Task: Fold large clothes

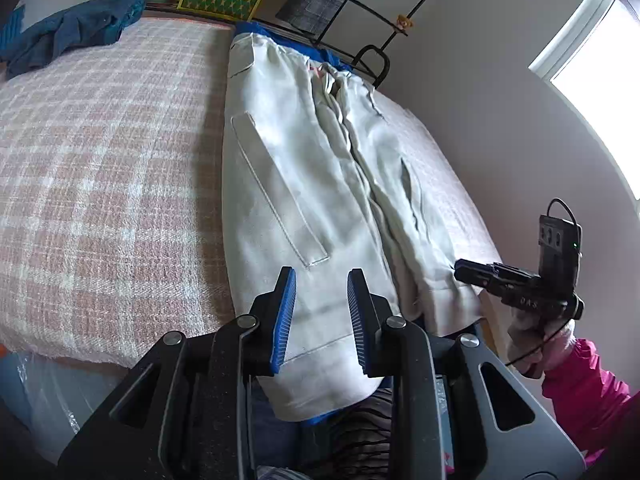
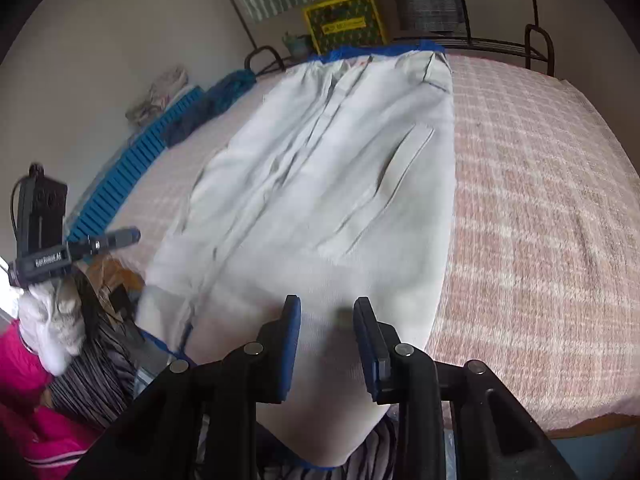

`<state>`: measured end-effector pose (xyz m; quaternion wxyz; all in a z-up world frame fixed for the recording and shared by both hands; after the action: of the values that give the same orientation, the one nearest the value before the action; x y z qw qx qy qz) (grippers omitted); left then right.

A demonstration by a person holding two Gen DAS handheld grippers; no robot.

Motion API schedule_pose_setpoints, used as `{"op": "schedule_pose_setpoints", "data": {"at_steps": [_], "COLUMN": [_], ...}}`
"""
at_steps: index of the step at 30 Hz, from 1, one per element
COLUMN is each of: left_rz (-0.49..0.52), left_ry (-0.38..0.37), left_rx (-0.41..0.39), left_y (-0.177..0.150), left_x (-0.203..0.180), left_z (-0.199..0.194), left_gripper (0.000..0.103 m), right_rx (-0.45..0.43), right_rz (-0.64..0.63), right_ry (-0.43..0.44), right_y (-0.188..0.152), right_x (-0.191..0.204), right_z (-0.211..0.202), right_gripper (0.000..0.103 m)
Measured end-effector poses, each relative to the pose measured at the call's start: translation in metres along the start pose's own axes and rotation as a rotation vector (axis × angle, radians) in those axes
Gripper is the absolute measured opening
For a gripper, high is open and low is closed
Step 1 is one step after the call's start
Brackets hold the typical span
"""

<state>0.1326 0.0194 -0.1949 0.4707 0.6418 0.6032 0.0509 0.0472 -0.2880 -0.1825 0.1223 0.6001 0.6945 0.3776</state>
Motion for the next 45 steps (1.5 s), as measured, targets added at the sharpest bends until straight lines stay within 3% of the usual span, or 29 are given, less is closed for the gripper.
{"op": "schedule_pose_setpoints", "data": {"at_steps": [3,4,6,7,9,11,14,17,22,25,26,30,34,38,41,42,43,44,45], "left_rz": [0.04,0.088,0.129,0.091,-0.031,-0.116,-0.258,-0.39,-0.539,-0.517,-0.509,-0.51,-0.5,-0.462,-0.471,-0.459,-0.437,-0.416,-0.411], "left_ry": [0.019,0.024,0.028,0.015,-0.016,-0.028,-0.048,-0.052,-0.149,-0.16,-0.159,-0.17,-0.204,-0.245,-0.241,-0.243,-0.241,-0.238,-0.244], "left_rx": [0.111,0.075,0.083,0.098,0.112,0.111,0.138,0.17,0.222,0.243,0.242,0.243,0.241,0.227,0.257,0.266,0.267,0.264,0.261], "left_y": [-0.032,-0.038,-0.039,-0.036,-0.033,-0.032,-0.037,-0.044,-0.057,-0.062,-0.062,-0.062,-0.057,-0.046,-0.052,-0.052,-0.053,-0.052,-0.05], "left_x": [0.008,0.006,0.001,0.004,0.015,0.026,0.045,0.066,0.073,0.064,0.062,0.059,0.051,0.04,0.038,0.037,0.034,0.032,0.03], "left_z": [0.027,0.025,0.022,0.02,0.01,-0.002,-0.015,-0.01,0.014,0.024,0.025,0.023,0.011,0.006,0.017,0.019,0.019,0.017,0.015], "left_gripper": [0.025,0.025,0.025,0.027,0.036,0.056,0.065,0.065,0.065,0.061,0.054,0.042,0.026,0.027,0.042,0.042,0.041,0.03,0.027], "right_rx": [0.002,0.005,0.012,0.004,-0.03,-0.056,-0.033,0.002,0.058,0.081,0.084,0.106,0.092,0.019,0.057,0.075,0.091,0.103,0.103], "right_rz": [-0.06,-0.067,-0.06,-0.04,0.029,0.119,0.283,0.397,0.486,0.519,0.532,0.505,0.535,0.532,0.514,0.513,0.511,0.512,0.513], "right_ry": [-0.037,-0.044,-0.047,-0.035,-0.01,0.002,0.067,0.125,0.238,0.271,0.29,0.272,0.298,0.345,0.306,0.288,0.277,0.271,0.266], "right_y": [-0.023,-0.024,-0.022,-0.021,-0.018,-0.017,-0.026,-0.038,-0.05,-0.052,-0.052,-0.048,-0.037,-0.018,-0.022,-0.026,-0.029,-0.032,-0.033], "right_x": [0.002,0.002,0.002,0.0,-0.009,-0.026,-0.054,-0.07,-0.072,-0.07,-0.069,-0.058,-0.059,-0.052,-0.042,-0.041,-0.04,-0.04,-0.04], "right_z": [-0.002,-0.003,-0.012,-0.019,-0.035,-0.045,-0.05,-0.042,-0.017,-0.002,0.002,0.004,-0.003,-0.02,-0.012,-0.007,-0.003,-0.001,0.0], "right_gripper": [0.03,0.03,0.03,0.031,0.045,0.064,0.064,0.064,0.063,0.057,0.054,0.053,0.041,0.04,0.054,0.054,0.048,0.04,0.036]}}
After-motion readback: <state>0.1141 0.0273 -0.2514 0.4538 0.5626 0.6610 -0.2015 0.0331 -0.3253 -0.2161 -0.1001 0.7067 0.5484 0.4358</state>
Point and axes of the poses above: each gripper's, at about its wrist camera, not at the fingertips, and z roughly the way its jaws point, x to its left, y to its top, the point moved 3 cm from there along z, roughly the way its jaws point, and after that the axes turned 15 degrees about -x, right-handed, at the moved point
